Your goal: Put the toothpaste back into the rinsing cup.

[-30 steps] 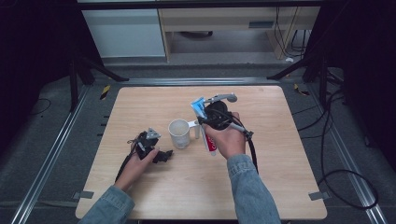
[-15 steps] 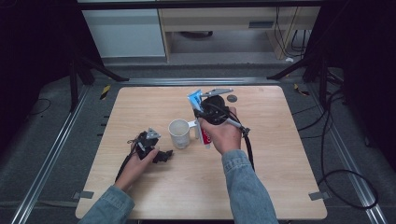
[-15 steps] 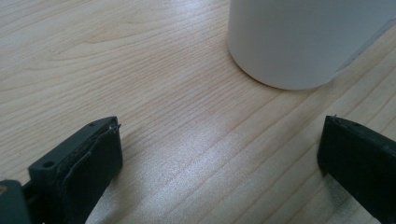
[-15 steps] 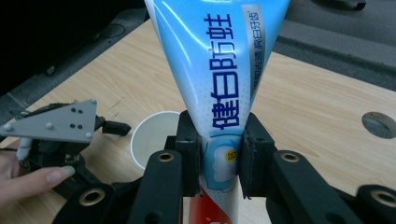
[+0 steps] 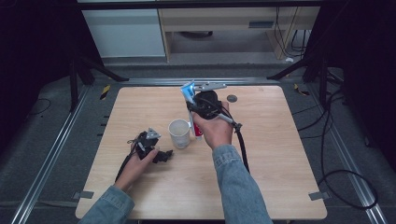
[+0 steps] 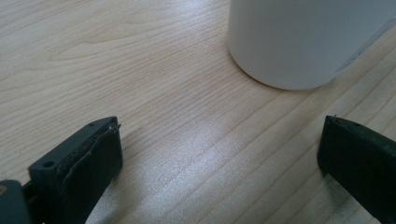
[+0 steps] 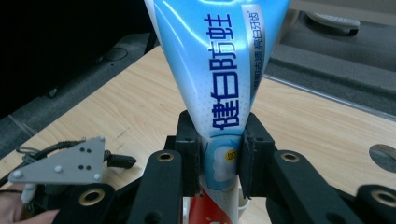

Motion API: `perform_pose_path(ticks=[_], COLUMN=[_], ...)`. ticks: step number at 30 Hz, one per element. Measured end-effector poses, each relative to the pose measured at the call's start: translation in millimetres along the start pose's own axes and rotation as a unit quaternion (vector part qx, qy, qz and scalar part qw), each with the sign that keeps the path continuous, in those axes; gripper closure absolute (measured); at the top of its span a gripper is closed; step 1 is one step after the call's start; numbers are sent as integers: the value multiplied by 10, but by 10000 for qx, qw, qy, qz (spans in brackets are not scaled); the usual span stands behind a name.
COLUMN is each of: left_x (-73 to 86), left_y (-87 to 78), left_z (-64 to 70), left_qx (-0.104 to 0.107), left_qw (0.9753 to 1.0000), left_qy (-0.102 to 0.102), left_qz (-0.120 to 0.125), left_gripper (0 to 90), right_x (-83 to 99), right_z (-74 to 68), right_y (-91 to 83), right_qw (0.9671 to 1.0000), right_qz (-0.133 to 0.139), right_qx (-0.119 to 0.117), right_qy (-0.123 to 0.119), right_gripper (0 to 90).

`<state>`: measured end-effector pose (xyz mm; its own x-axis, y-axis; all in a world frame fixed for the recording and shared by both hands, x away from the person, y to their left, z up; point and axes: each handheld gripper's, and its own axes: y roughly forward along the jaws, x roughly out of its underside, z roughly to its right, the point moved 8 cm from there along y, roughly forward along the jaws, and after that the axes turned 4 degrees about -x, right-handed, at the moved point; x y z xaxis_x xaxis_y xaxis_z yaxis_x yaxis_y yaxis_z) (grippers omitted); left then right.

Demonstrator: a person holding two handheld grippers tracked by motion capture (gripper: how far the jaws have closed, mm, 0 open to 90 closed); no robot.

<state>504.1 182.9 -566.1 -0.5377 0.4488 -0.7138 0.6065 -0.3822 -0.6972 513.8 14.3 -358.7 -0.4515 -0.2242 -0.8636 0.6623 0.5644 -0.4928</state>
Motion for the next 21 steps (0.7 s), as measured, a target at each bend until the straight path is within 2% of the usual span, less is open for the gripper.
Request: perform_pose_path(ticks=[6, 14, 21], left_x=[0, 1, 0], left_y=[0, -1, -1], left_z=[1, -2, -2], left_qx=[1, 0, -5], left_qw=[10000, 10000, 10000], left_qy=[-6, 18, 15], left_qz=[3, -6, -2], left_gripper=[0, 0, 0], right_x=[-126, -166, -225], right_z=[-27, -17, -36], right_y=[23, 61, 101], right_qw=[9997, 9993, 9980], right_qz=[234, 347, 623], right_qx=[36, 59, 92], right_qy=[-63, -78, -29], right_gripper=[725, 725, 725])
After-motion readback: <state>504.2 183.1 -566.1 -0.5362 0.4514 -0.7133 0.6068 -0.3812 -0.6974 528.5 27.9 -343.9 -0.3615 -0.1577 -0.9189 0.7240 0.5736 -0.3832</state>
